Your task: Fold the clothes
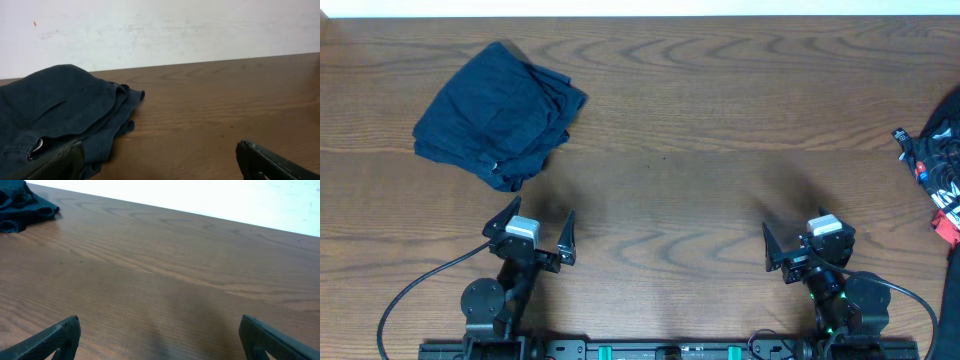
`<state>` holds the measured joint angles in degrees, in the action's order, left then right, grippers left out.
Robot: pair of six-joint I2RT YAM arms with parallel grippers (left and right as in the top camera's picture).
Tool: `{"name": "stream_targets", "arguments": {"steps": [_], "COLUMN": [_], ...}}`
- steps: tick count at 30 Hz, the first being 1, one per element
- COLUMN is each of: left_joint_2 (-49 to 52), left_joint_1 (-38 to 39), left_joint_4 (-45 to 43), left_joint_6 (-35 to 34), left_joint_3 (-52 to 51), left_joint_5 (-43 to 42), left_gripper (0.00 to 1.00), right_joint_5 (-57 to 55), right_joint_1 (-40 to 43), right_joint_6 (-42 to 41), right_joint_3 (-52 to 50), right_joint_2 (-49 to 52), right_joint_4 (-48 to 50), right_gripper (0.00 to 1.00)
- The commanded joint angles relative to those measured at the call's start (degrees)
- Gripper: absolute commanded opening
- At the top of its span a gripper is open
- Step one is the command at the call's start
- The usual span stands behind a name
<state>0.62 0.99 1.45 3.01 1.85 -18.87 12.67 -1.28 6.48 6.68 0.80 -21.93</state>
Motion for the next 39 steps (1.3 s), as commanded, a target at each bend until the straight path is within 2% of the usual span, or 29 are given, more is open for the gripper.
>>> {"name": "stream_targets", "arguments": {"steps": [1,30,33,39], "left_joint_2": [-0.24,-0.24,-0.22,3.65], "left_joint_1": [0.33,0.33,0.33,0.33], "left_joint_4": [0.83,0.74,0.87,0.98], "left_joint_6": [-0.24,-0.28,-0.81,-9.75], "left_joint_3": [-1.62,-1.62,-1.62,-1.57], "left_joint_5": [0.13,-0.28,-4.81,-8.17], "left_gripper": [0.98,0.98,0.98,0.98], "right_joint_5": [0.44,0.87,6.75,20.02], "right_joint_1": [0.57,0.57,0.57,0.57], "right_joint_6": [-0.63,-0.66,-2.10,-6.91], "right_joint_3": [-0.17,-0.17,-0.17,-0.17], "right_joint_2": [-0.42,-0.42,-0.42,-0.42], "right_joint_4": [0.07,1.22,1.22,1.79], "right_gripper": [0.99,0.99,0.99,0.99]}}
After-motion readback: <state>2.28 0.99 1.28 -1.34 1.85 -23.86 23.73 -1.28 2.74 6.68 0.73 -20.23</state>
